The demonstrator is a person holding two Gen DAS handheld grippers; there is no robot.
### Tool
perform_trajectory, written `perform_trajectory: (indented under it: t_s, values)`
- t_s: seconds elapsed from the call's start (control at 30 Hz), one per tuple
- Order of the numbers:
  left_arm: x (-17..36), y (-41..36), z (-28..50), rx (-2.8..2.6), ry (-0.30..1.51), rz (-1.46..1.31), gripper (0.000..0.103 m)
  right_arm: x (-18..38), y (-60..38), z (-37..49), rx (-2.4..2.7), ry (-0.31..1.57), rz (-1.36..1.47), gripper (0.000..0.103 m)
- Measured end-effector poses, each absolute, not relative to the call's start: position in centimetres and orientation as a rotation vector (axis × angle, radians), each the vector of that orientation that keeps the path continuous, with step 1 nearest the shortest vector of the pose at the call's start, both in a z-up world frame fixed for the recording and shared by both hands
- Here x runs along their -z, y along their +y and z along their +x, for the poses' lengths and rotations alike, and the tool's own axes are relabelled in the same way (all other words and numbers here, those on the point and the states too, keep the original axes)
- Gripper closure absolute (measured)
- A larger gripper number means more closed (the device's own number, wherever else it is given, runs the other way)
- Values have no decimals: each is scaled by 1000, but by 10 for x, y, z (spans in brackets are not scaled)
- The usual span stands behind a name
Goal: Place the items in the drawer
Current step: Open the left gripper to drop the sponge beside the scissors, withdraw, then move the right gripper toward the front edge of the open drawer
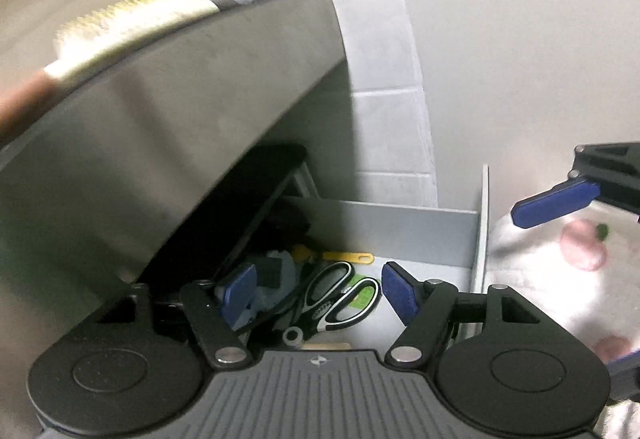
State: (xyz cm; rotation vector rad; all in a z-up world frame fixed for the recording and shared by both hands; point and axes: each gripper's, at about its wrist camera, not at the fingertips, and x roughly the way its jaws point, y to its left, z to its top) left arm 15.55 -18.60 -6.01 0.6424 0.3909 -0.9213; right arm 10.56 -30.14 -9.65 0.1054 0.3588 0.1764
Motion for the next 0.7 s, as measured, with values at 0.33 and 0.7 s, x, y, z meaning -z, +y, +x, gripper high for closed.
perform_trajectory:
  t_s: [0.33, 0.7]
  values:
    - [36, -143, 103, 874, 359, 572, 33, 93, -290, 101, -184, 345, 38, 0]
    - [48, -69, 44, 665, 354, 353, 33, 92, -287, 104, -171, 353, 46, 0]
